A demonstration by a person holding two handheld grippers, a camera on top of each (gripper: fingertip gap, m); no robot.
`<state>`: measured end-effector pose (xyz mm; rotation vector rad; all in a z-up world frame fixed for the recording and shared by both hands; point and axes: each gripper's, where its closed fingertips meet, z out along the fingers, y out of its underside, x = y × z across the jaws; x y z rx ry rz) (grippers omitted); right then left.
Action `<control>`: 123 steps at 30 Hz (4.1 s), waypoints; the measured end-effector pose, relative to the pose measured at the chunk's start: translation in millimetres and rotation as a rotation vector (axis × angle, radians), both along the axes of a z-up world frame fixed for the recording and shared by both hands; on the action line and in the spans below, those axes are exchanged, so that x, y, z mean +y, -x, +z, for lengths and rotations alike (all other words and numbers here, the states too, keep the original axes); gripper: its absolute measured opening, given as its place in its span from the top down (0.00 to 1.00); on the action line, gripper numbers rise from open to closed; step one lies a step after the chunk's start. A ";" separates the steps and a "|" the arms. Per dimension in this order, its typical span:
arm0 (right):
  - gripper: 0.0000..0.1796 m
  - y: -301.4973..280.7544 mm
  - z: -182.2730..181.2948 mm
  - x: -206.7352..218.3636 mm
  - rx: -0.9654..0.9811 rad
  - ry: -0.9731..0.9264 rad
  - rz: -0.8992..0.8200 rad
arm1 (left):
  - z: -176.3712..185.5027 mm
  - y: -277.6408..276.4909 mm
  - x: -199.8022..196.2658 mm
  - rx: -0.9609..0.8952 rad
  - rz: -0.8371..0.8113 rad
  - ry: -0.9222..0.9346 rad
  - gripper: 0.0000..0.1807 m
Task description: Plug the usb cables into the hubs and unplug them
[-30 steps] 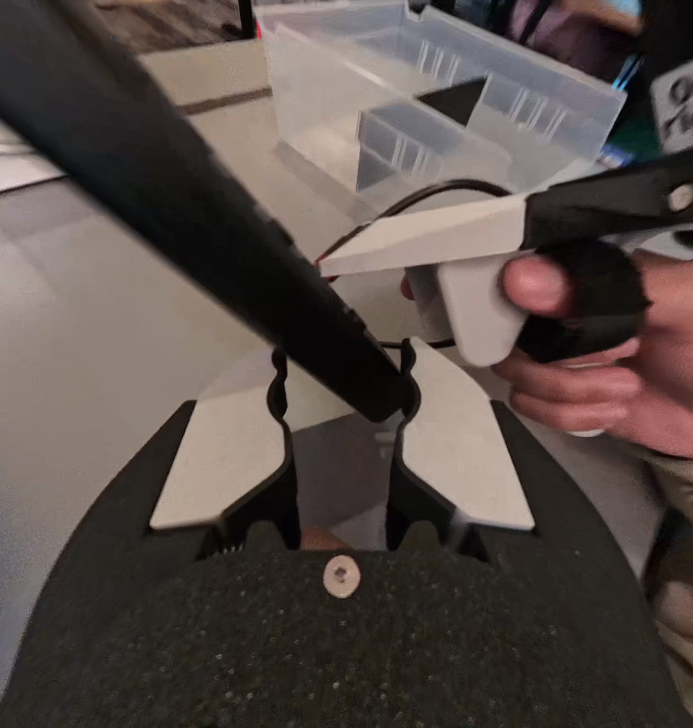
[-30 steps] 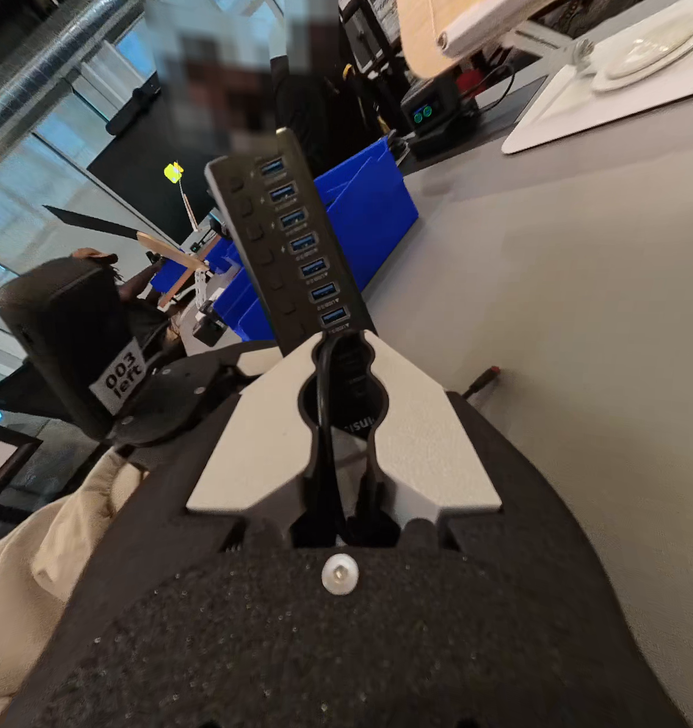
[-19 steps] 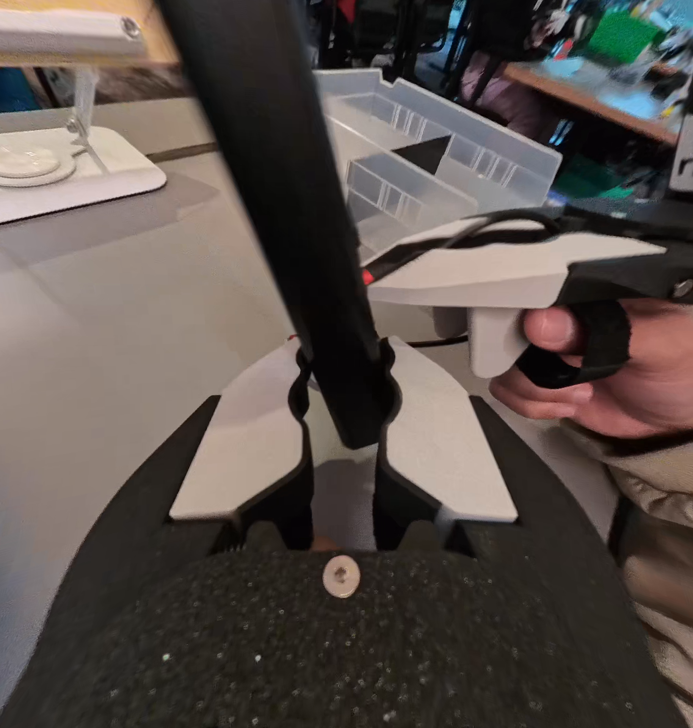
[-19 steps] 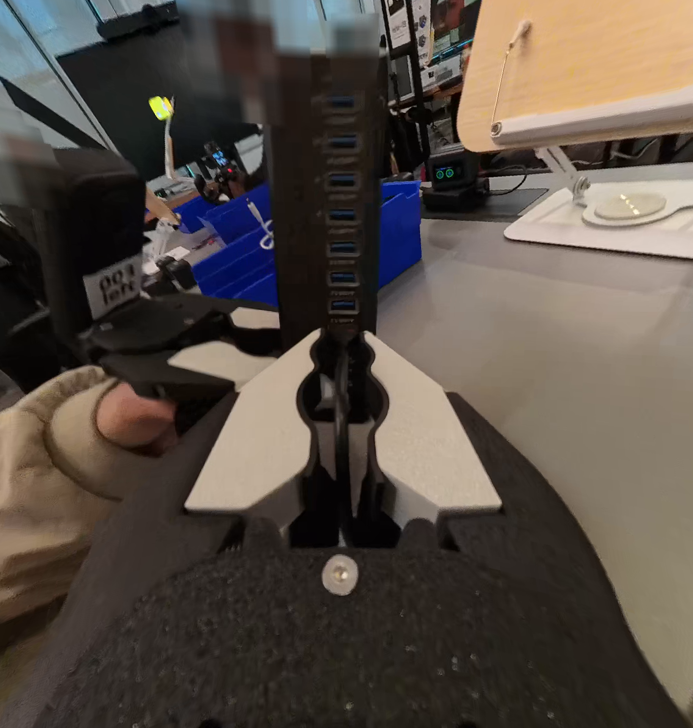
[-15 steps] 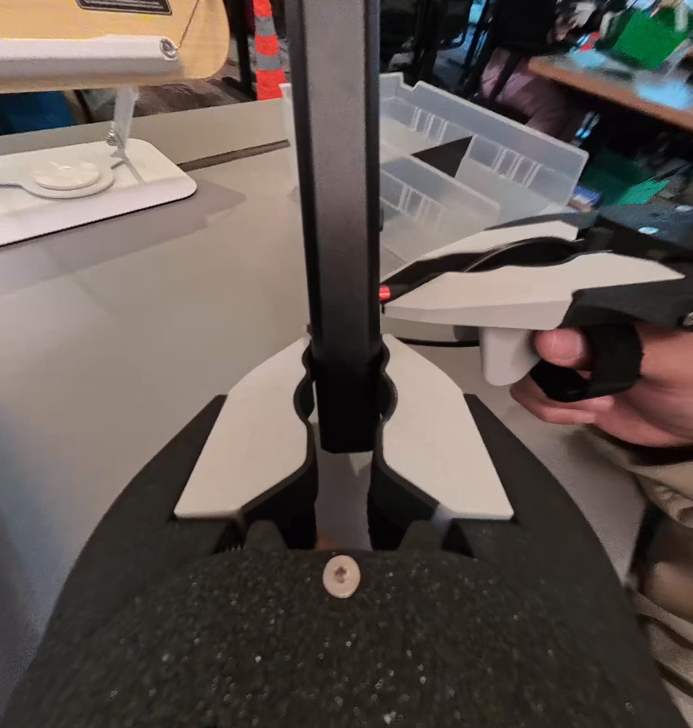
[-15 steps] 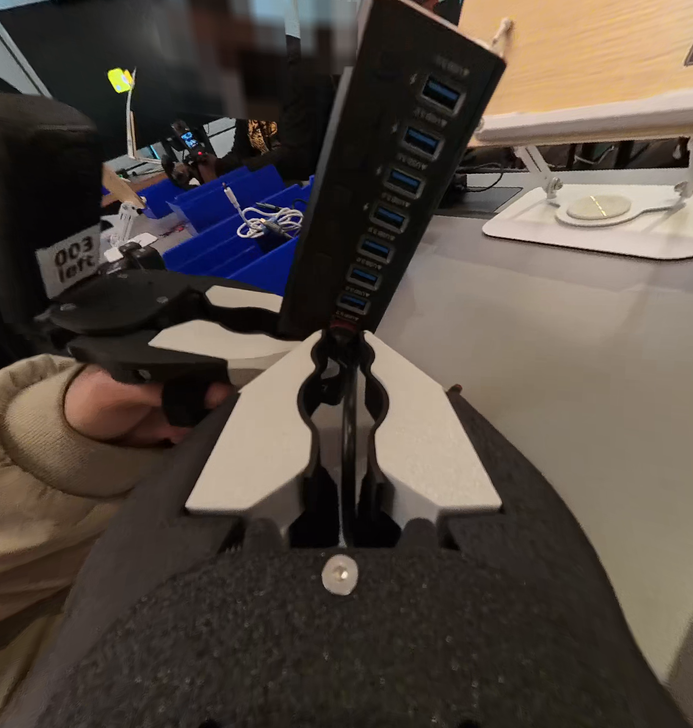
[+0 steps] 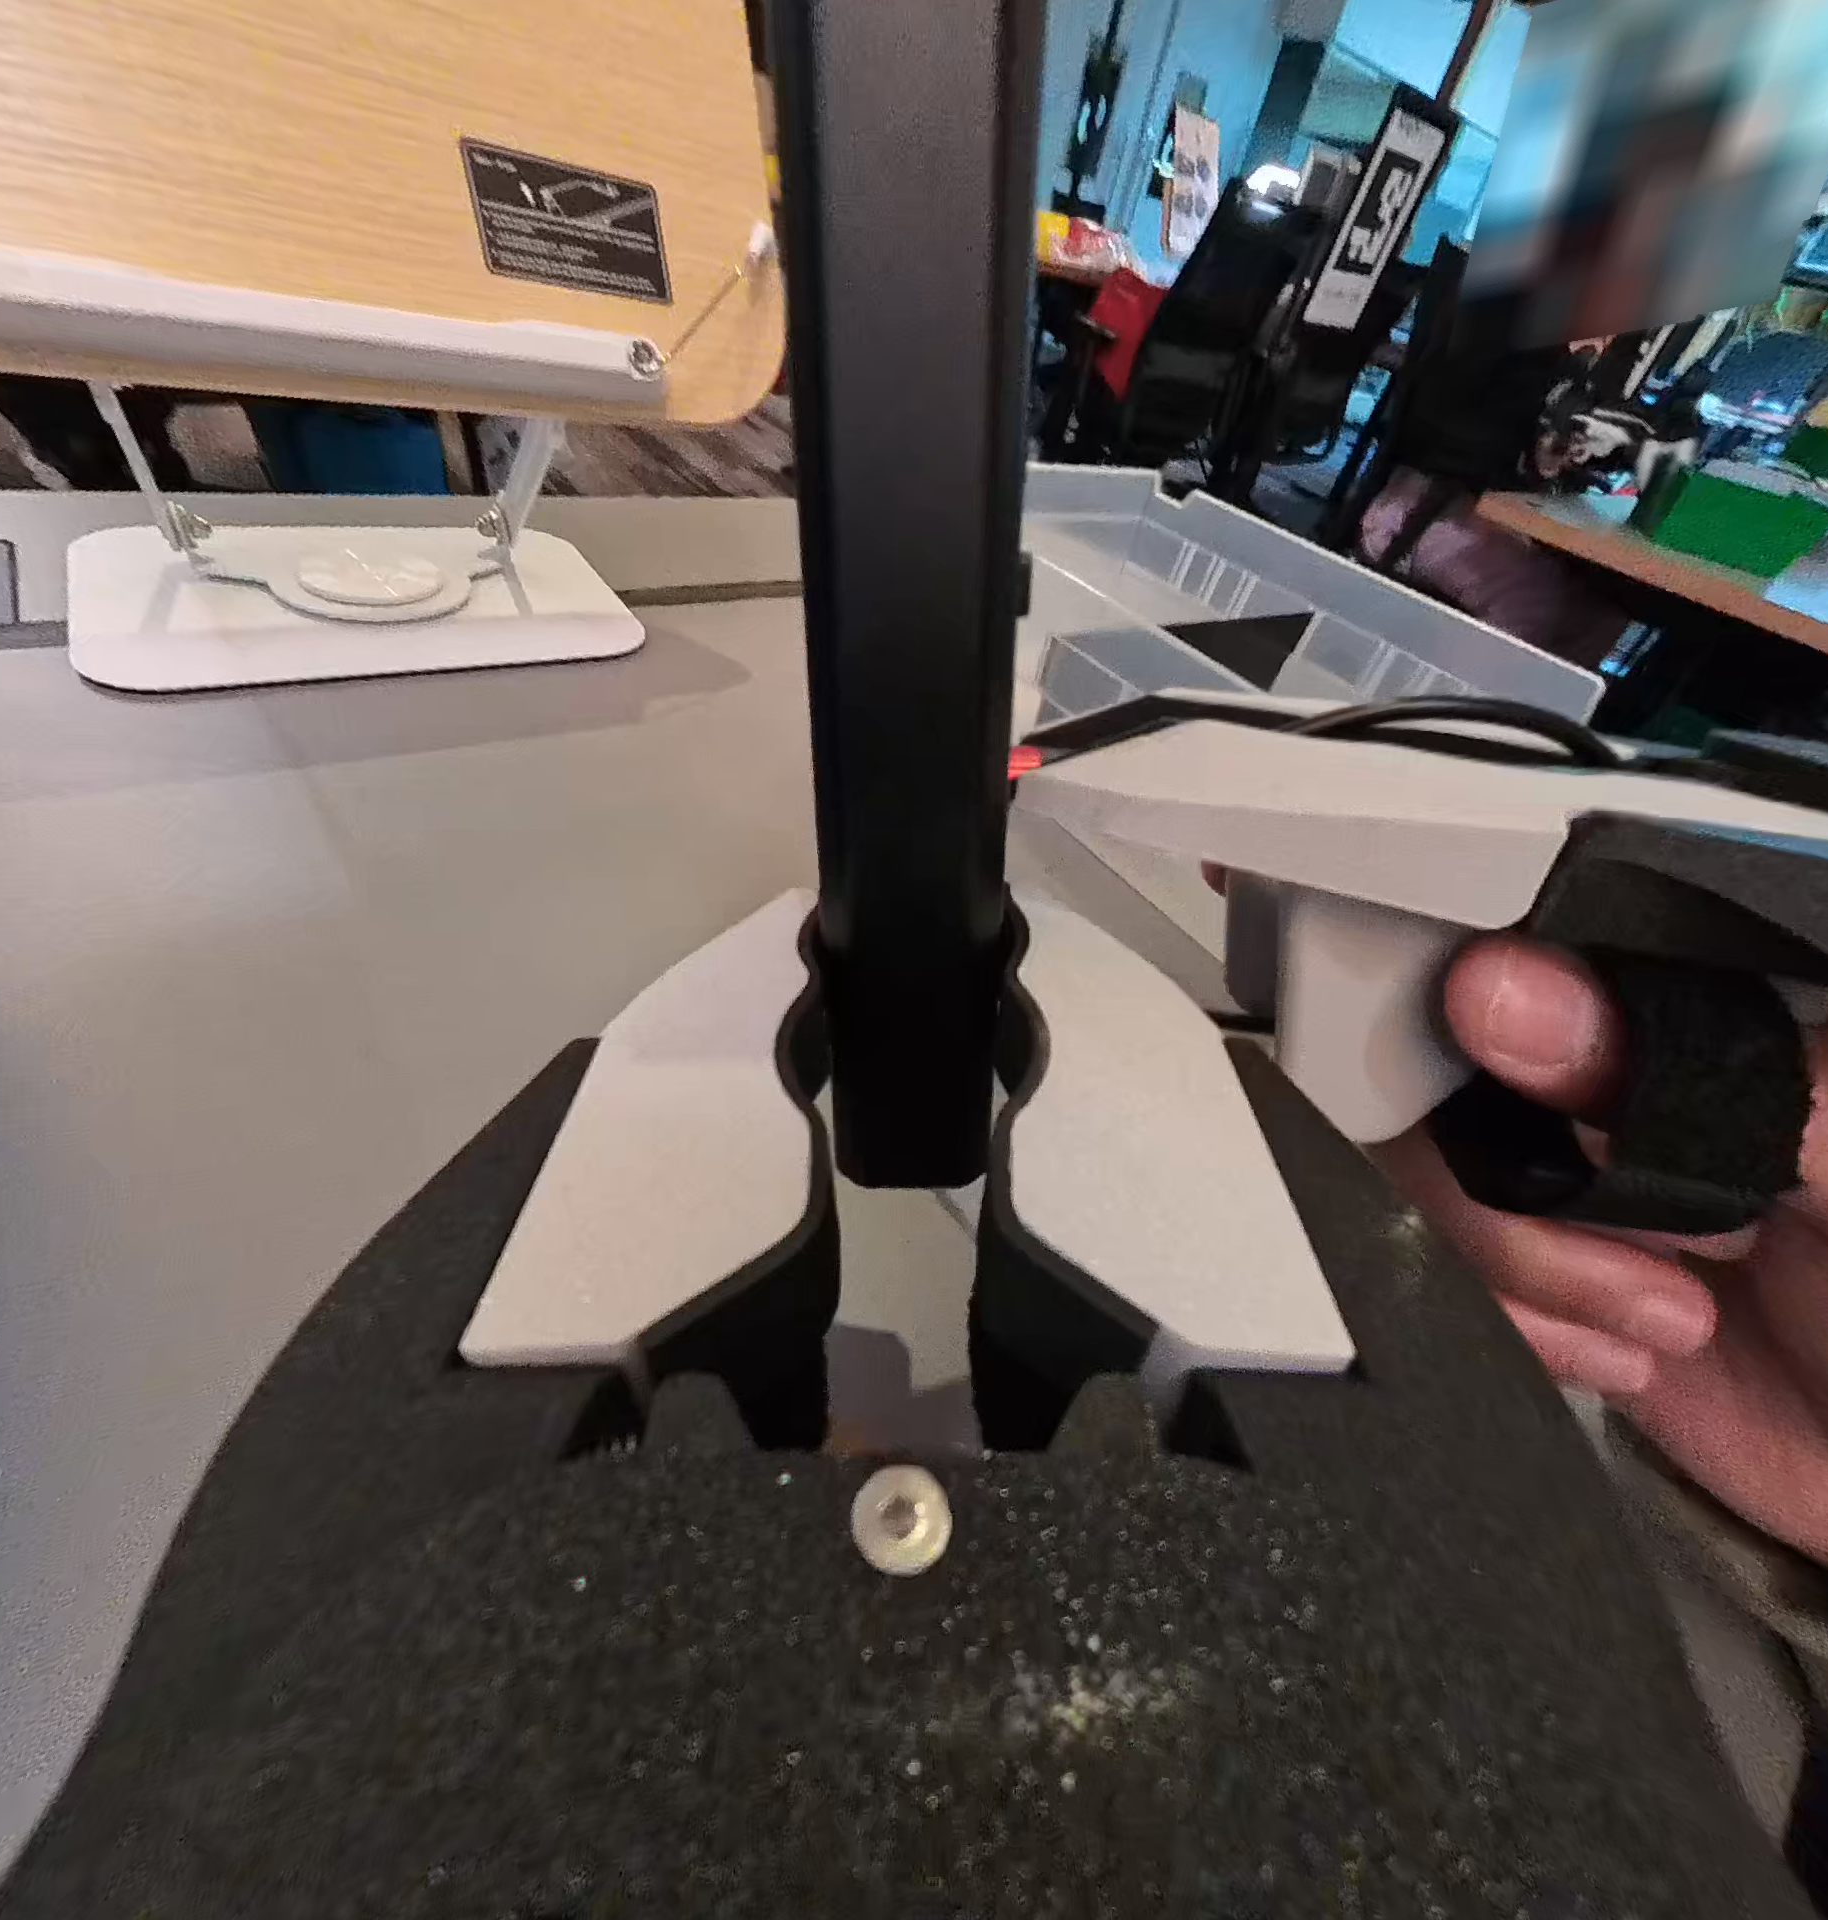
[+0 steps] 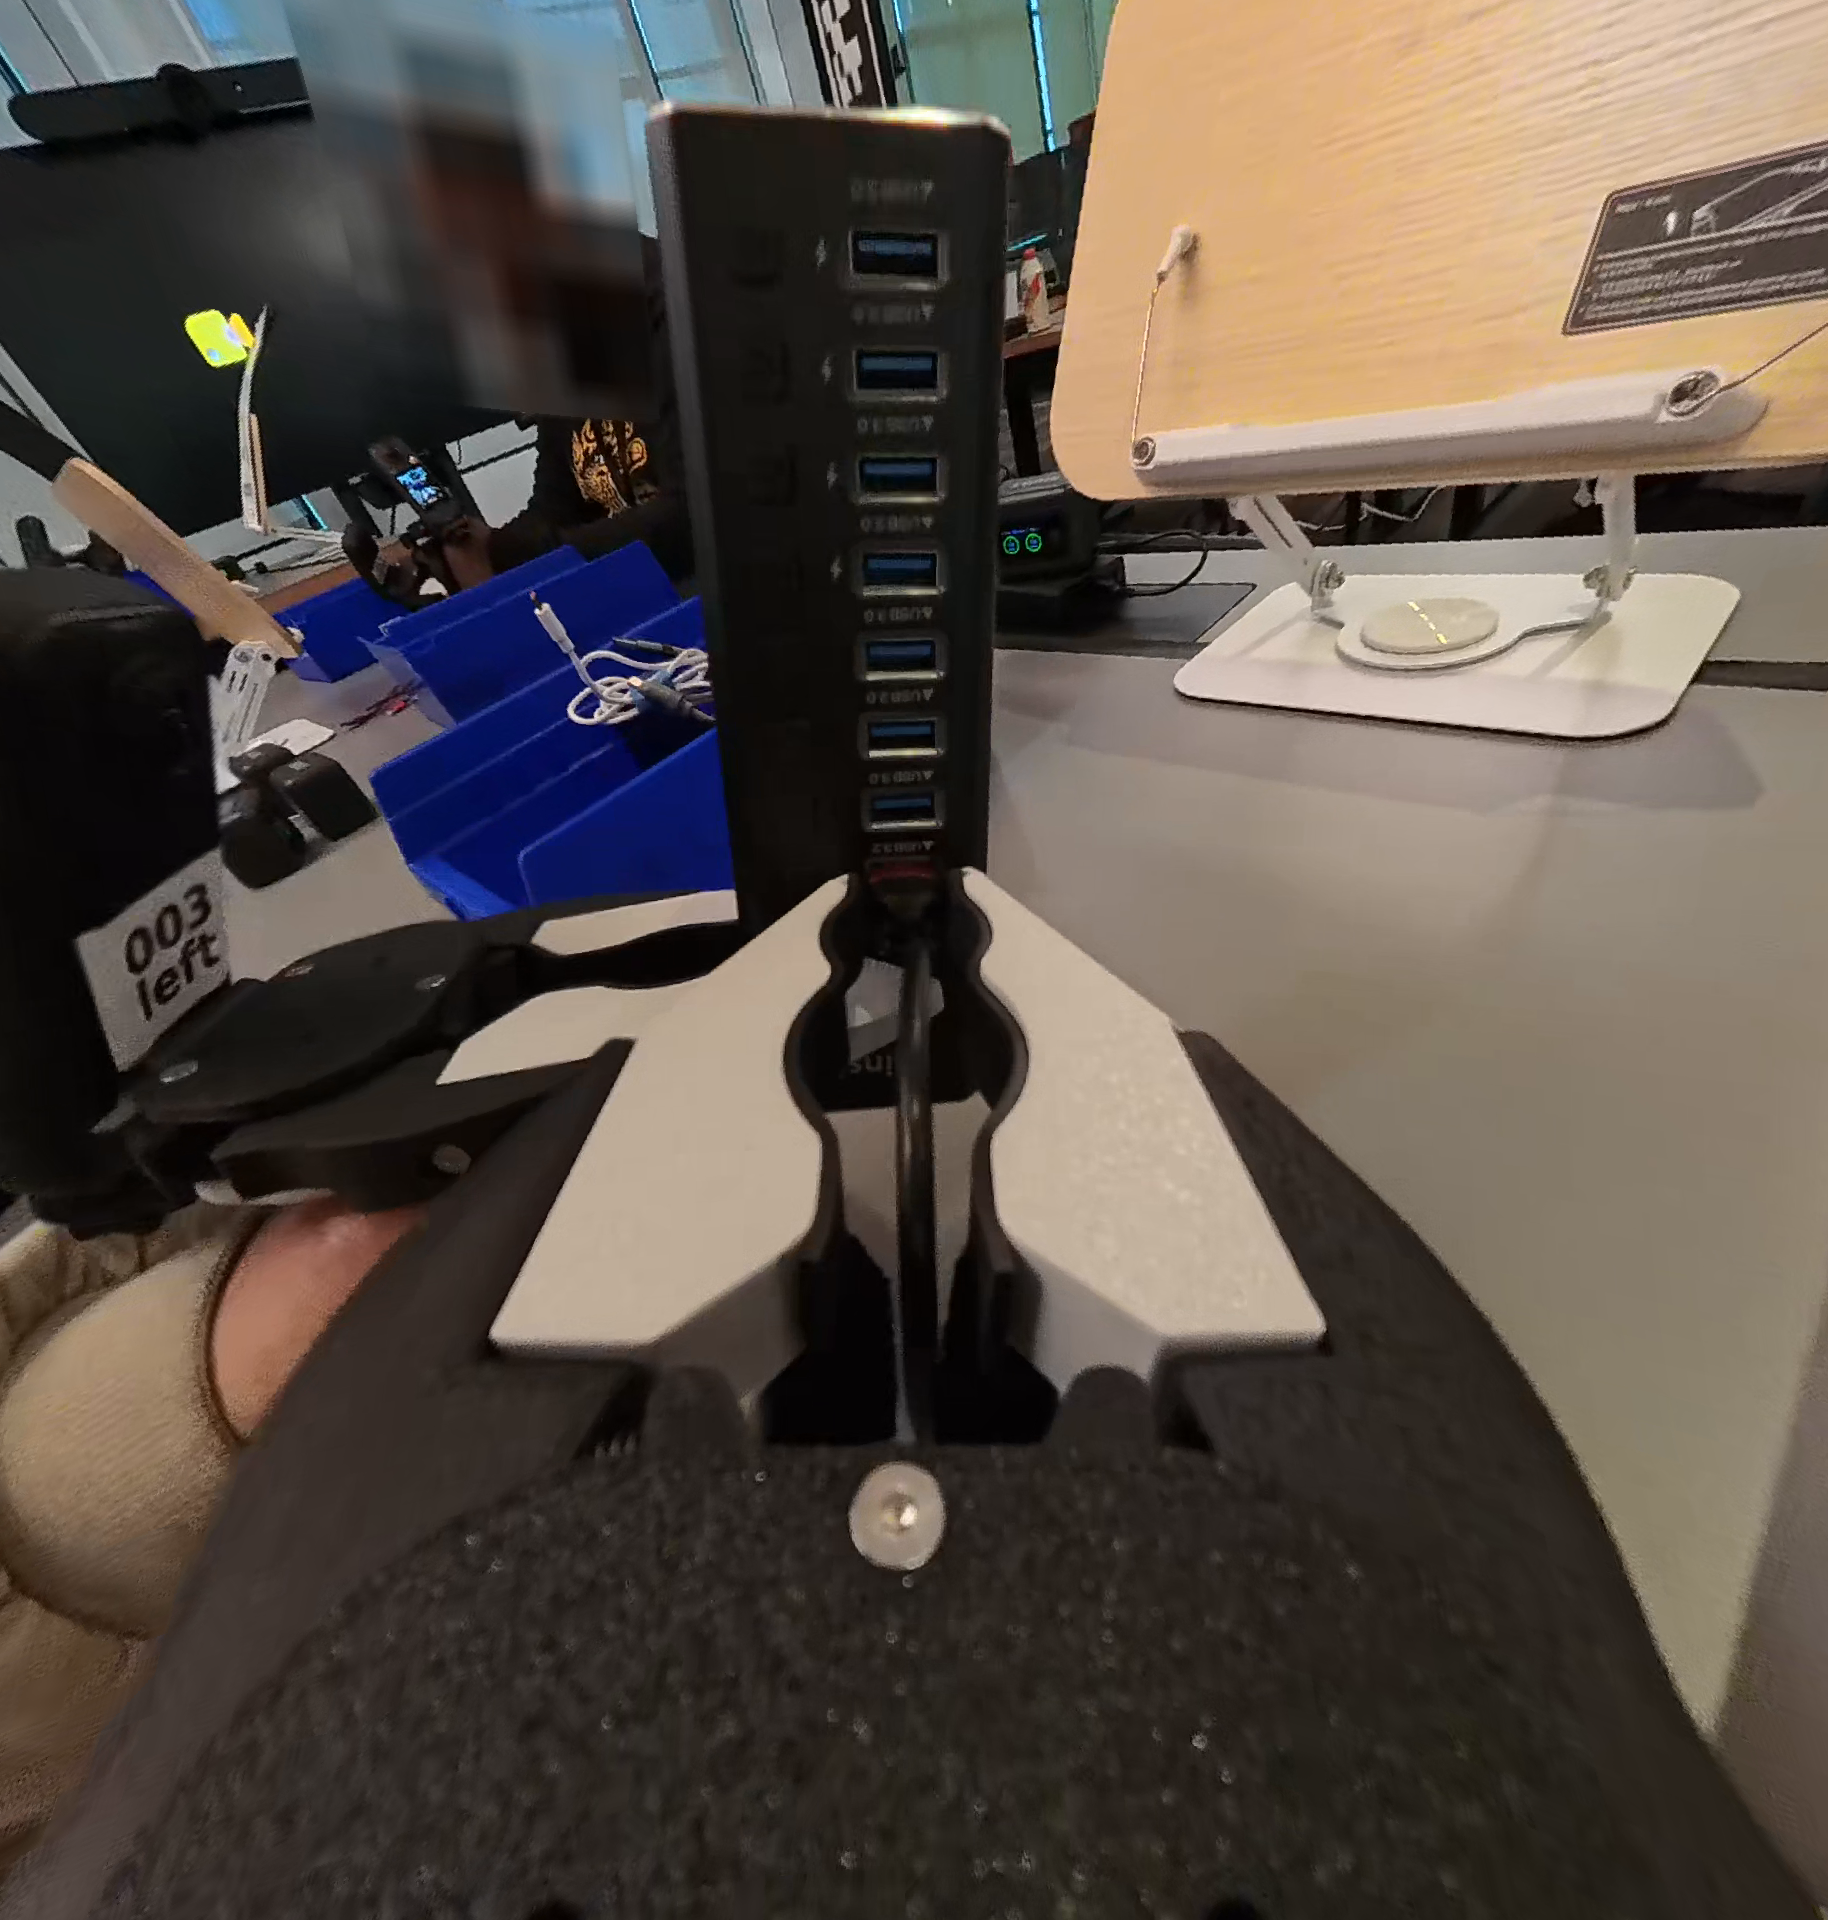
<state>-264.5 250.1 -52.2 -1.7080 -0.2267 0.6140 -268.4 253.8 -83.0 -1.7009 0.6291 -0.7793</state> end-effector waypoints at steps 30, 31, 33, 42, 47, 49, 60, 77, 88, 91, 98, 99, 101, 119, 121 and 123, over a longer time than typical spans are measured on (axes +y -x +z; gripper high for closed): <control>0.92 25.5 -10.5 -8.9 -0.224 0.006 0.070 | -17.0 5.3 6.2 0.086 -0.099 0.097 0.83; 0.92 25.7 -10.8 -8.4 -0.224 0.004 0.060 | -17.8 4.7 6.0 0.065 -0.109 0.119 0.83; 0.92 25.3 -11.4 -9.1 -0.245 -0.002 0.059 | -18.9 2.7 3.4 0.020 -0.143 0.164 0.83; 0.92 -19.1 37.1 -27.0 -0.138 -0.120 0.019 | -5.7 66.3 51.6 -0.135 0.080 0.253 0.82; 0.92 -49.9 71.2 -25.4 -0.027 -0.095 0.103 | 35.3 27.6 8.9 0.094 -0.032 -0.082 0.83; 0.92 -61.7 90.7 -23.4 -0.045 -0.103 0.117 | 12.3 25.7 8.3 0.014 -0.034 0.092 0.83; 0.92 -155.9 119.9 -5.6 0.123 -0.015 0.156 | -8.2 59.5 -45.2 0.090 -0.109 0.095 0.83; 0.72 -302.9 -82.3 29.0 -0.362 0.721 -0.347 | -13.7 58.3 -69.0 0.076 -0.206 0.084 0.83; 0.70 -109.1 20.2 -19.2 -0.132 0.332 0.478 | -10.5 35.0 -88.3 -0.088 -0.367 0.207 0.83; 0.70 -27.2 32.8 -54.0 -0.005 0.249 0.791 | 1.1 31.0 -96.5 -0.193 -0.453 0.248 0.83; 0.70 71.6 14.5 -73.3 0.152 0.294 0.981 | 10.1 31.5 -103.5 -0.275 -0.524 0.287 0.83; 0.74 76.5 10.4 -73.0 0.158 0.304 0.981 | 10.4 31.8 -104.2 -0.272 -0.526 0.284 0.83; 0.84 79.6 9.1 -74.8 0.177 0.294 0.997 | 9.8 31.8 -106.0 -0.268 -0.542 0.290 0.83; 0.86 -227.9 94.2 70.9 -0.695 0.130 0.051 | 2.6 54.5 -75.5 -0.219 -0.409 0.263 0.81; 0.86 -270.6 72.3 96.6 -0.834 0.254 0.040 | 2.4 51.9 -77.4 -0.200 -0.417 0.246 0.82; 0.86 -298.9 36.7 115.5 -0.912 0.396 0.094 | 0.6 48.0 -79.6 -0.180 -0.430 0.240 0.82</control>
